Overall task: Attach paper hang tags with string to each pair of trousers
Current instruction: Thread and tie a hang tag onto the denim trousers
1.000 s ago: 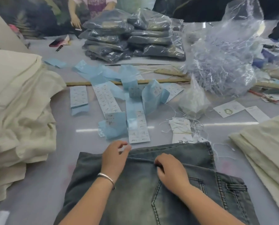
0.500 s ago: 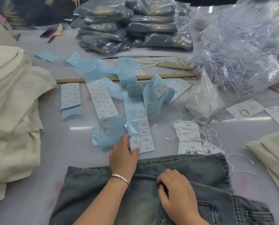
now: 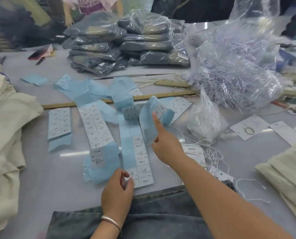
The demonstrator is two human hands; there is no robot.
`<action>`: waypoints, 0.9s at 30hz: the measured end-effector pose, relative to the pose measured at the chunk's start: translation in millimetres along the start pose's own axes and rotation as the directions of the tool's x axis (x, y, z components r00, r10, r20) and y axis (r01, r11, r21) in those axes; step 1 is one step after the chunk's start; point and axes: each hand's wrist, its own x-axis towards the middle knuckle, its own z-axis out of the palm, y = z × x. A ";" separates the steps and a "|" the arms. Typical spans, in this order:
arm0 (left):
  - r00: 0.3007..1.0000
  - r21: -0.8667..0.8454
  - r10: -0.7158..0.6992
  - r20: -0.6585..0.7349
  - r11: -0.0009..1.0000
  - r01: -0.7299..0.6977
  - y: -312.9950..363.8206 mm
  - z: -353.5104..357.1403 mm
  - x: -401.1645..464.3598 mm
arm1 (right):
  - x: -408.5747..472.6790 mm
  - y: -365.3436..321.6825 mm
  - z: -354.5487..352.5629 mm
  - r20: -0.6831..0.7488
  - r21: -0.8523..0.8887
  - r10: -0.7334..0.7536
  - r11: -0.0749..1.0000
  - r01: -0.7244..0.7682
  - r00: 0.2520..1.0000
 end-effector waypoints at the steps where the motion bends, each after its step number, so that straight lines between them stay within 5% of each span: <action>1: 1.000 0.007 0.005 0.001 1.000 -0.005 0.0 0.3 0.1 | 9.4 -1.9 -1.0 0.032 -0.026 0.033 0.999 -0.032 0.999; 5: 1.000 -0.048 -0.010 -0.005 0.999 0.010 -1.0 -0.7 0.8 | 16.9 2.3 2.6 0.118 -0.058 0.115 0.992 -0.108 0.986; 10: 1.000 -0.298 0.001 -0.012 0.954 -0.004 23.2 -8.7 8.2 | -21.1 18.7 11.8 -0.198 -0.261 -0.140 0.961 0.085 0.970; 15: 0.937 -0.502 -0.032 0.349 0.837 0.216 78.0 -9.1 43.1 | -62.2 19.6 11.1 -0.336 -0.478 -0.404 0.851 0.215 0.851; 19: 0.796 -0.481 -0.098 0.597 0.750 0.453 101.8 -2.4 72.8 | -81.5 18.3 11.1 -0.112 -0.460 -0.308 0.859 0.225 0.945; 23: 0.782 -0.439 -0.212 0.586 0.728 0.526 111.4 0.9 82.0 | -91.6 20.9 7.6 0.129 0.017 0.072 0.997 -0.075 0.989; 25: 0.812 -0.532 -0.195 0.549 0.668 0.520 115.3 -1.3 82.0 | -89.9 22.7 2.0 0.163 0.371 0.191 0.898 -0.239 0.968; 27: 0.821 -0.634 -0.139 0.554 0.568 0.524 118.3 -5.1 79.3 | -85.6 24.2 -2.4 0.126 0.522 0.244 0.808 -0.274 0.961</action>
